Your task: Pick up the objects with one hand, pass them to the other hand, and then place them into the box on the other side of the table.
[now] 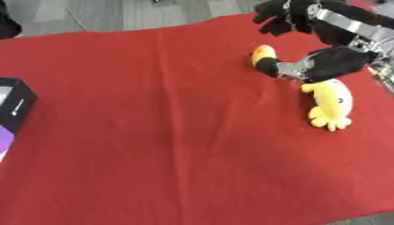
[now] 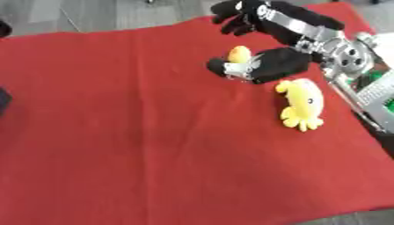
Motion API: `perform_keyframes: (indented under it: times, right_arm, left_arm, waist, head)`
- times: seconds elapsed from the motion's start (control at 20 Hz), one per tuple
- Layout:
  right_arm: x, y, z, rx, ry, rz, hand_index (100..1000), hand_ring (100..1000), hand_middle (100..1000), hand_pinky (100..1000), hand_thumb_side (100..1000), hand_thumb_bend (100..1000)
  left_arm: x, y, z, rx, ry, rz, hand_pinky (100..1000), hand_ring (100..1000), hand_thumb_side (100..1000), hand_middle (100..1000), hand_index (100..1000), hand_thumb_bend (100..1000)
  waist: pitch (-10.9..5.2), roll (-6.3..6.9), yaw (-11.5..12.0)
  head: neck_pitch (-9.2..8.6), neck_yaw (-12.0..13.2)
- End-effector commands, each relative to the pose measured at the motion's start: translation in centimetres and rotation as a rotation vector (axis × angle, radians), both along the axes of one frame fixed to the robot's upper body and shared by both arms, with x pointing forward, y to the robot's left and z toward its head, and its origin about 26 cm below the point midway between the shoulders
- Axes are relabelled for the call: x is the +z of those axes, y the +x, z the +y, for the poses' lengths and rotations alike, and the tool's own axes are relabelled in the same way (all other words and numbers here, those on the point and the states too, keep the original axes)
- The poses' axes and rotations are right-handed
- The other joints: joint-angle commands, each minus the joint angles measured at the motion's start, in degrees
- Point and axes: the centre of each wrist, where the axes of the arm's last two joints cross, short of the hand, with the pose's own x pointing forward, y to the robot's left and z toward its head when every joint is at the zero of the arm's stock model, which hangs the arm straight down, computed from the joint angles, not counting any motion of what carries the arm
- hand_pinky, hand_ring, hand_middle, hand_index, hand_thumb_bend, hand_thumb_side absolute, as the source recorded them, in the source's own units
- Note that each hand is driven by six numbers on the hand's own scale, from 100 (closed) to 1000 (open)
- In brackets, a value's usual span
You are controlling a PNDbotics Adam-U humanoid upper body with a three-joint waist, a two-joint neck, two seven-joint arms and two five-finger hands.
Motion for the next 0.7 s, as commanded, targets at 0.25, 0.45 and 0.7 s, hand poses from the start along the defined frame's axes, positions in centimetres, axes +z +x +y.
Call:
perform_keyframes:
  times: [0.25,0.45,0.7]
  right_arm:
    - [1.2,-0.6,-3.5,-0.048,-0.173,0.012,941,865,863,889,461,375]
    - [1.5,-0.6,-5.5,-0.092,-0.25,0.061,943,873,867,896,450,403]
    - [1.5,-0.4,-7.7,-0.167,-0.341,0.108,944,879,870,901,445,464]
  left_arm:
    - [1.6,-0.5,0.4,0.009,0.01,-0.048,759,660,454,669,702,603]
    - [1.5,-0.6,0.3,0.009,0.001,-0.057,759,659,453,667,701,602]
    - [1.4,-0.7,0.4,0.016,-0.002,-0.061,758,658,454,666,700,601]
  waist:
    - [-1.2,-0.3,0.2]
    - [-1.04,-0.27,0.3]
    - [-0.9,-0.29,0.3]
  head:
    - [0.59,0.1]
    - [0.72,0.1]
    - [0.65,-0.1]
